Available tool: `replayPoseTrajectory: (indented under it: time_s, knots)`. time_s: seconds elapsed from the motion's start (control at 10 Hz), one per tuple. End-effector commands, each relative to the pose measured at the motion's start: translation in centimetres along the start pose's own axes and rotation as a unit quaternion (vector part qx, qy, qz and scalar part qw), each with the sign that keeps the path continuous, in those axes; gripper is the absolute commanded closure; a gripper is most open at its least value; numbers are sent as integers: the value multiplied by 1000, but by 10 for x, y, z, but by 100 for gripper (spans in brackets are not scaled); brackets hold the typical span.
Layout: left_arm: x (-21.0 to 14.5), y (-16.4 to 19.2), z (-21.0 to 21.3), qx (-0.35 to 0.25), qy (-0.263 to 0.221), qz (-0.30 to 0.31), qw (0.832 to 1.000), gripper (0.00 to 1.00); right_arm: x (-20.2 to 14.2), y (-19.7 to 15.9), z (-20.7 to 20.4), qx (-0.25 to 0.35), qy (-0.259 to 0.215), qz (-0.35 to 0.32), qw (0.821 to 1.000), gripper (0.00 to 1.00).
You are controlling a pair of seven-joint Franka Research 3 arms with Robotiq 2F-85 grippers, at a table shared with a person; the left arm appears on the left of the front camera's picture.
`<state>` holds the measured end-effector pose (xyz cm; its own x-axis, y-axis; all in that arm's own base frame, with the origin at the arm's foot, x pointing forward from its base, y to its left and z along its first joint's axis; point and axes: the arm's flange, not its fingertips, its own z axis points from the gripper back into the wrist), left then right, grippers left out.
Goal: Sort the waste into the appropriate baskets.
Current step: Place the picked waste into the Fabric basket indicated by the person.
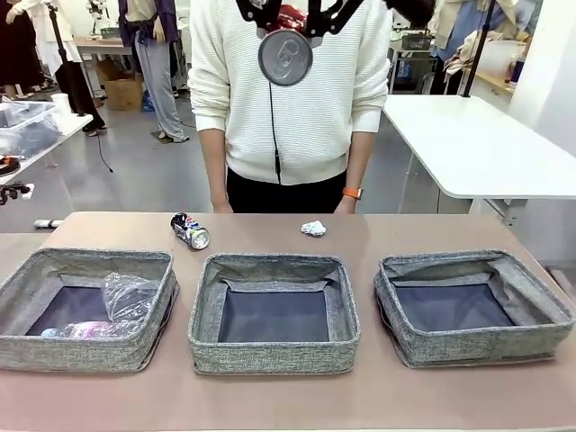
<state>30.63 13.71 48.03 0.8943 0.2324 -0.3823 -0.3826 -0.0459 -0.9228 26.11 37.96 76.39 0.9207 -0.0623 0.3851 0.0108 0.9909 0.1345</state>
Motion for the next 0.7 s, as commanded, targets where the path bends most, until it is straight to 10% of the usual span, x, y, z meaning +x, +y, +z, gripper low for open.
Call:
replayPoseTrajectory:
  time_s: [0.0, 0.6]
  knots:
    - [-2, 0, 1, 1, -1, -2, 1000, 0, -3, -2, -1, -2, -1, -3, 1000, 69]
    - [-2, 0, 1, 1, -1, -2, 1000, 0, -3, -2, -1, -2, -1, -3, 1000, 69]
